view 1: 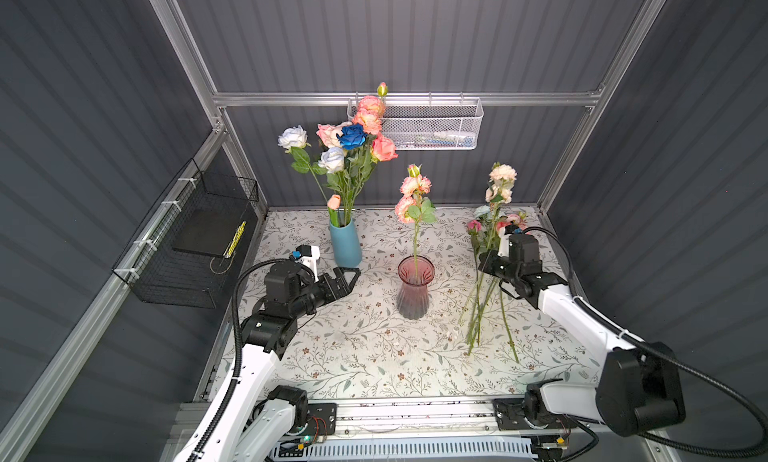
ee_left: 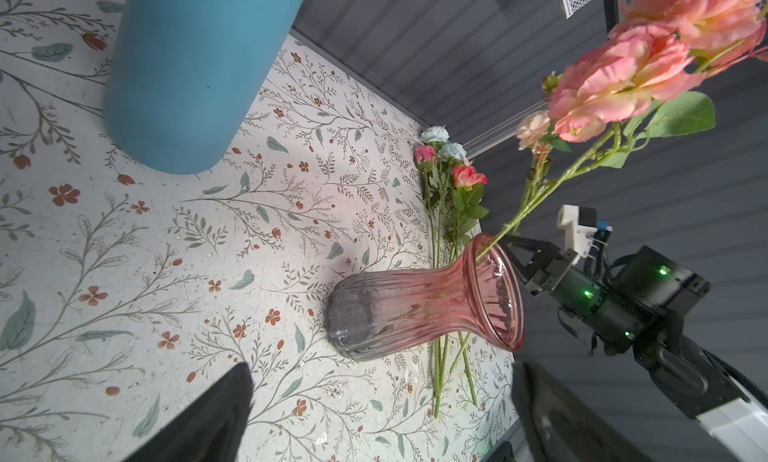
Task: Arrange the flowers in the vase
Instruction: 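Lift the white rose high out of the bunch with the right gripper, then carry the white rose toward the left gripper while the left gripper reaches for it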
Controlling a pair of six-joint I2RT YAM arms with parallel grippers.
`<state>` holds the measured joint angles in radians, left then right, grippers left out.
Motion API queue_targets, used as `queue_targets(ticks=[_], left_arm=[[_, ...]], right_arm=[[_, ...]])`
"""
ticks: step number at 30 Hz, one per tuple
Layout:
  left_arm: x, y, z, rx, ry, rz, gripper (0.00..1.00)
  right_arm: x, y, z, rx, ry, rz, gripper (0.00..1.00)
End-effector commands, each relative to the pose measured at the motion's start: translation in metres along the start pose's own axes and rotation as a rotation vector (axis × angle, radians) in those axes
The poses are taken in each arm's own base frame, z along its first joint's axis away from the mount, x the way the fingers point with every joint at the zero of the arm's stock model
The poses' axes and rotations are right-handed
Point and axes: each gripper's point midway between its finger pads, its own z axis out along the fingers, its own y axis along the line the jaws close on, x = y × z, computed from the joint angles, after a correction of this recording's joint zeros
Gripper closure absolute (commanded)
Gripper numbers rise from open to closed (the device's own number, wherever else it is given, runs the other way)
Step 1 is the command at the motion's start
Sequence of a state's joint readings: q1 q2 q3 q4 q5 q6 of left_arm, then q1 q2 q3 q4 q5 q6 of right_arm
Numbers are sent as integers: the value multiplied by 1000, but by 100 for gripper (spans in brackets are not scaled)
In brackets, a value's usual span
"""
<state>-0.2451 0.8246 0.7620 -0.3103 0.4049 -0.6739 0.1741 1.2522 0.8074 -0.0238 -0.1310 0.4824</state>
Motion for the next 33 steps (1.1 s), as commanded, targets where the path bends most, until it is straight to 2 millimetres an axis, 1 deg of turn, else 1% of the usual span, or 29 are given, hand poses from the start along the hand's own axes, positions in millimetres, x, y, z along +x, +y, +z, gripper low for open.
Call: queue_targets(ticks=[1, 4, 7, 10, 12, 13, 16, 19, 21, 24, 25, 27, 29, 31, 33], left_arm=[[-7, -12, -5, 28, -16, 28, 0], [-12, -23, -10, 64, -21, 52, 0], [-21, -42, -20, 112, -48, 98, 0], [-30, -67, -34, 196, -82, 159, 0], [-35, -88, -43, 273, -103, 203, 0], [-38, -96, -47, 303, -111, 221, 0], [-45, -119, -59, 387, -143, 272, 0], [-53, -141, -69, 477, -170, 304, 0], [-56, -155, -73, 549, -169, 314, 0], [-57, -171, -76, 650, -145, 322, 1], [-57, -174, -77, 666, -142, 327, 2], [-55, -182, -81, 698, -134, 351, 4], [-51, -190, -87, 731, -130, 382, 9], [-48, -194, -88, 738, -121, 397, 13], [-43, -195, -83, 737, -92, 403, 19]], right_arm=[[-14, 16, -19, -108, -93, -2, 100], [-30, 27, -49, -130, -169, -22, 100], [-44, 44, -87, -187, -264, -60, 100], [-53, 77, -128, -311, -335, -131, 100], [-52, 106, -155, -404, -363, -196, 100], [-50, 118, -164, -439, -368, -225, 100], [-40, 164, -188, -566, -339, -314, 100], [-25, 213, -198, -696, -259, -374, 100], [-13, 245, -197, -768, -192, -405, 100], [9, 287, -190, -857, -83, -449, 100], [17, 298, -188, -882, -50, -462, 100], [33, 317, -175, -906, 16, -477, 100], [48, 332, -173, -955, 76, -496, 100], [58, 344, -170, -977, 103, -507, 100], [65, 356, -169, -1000, 124, -520, 100]])
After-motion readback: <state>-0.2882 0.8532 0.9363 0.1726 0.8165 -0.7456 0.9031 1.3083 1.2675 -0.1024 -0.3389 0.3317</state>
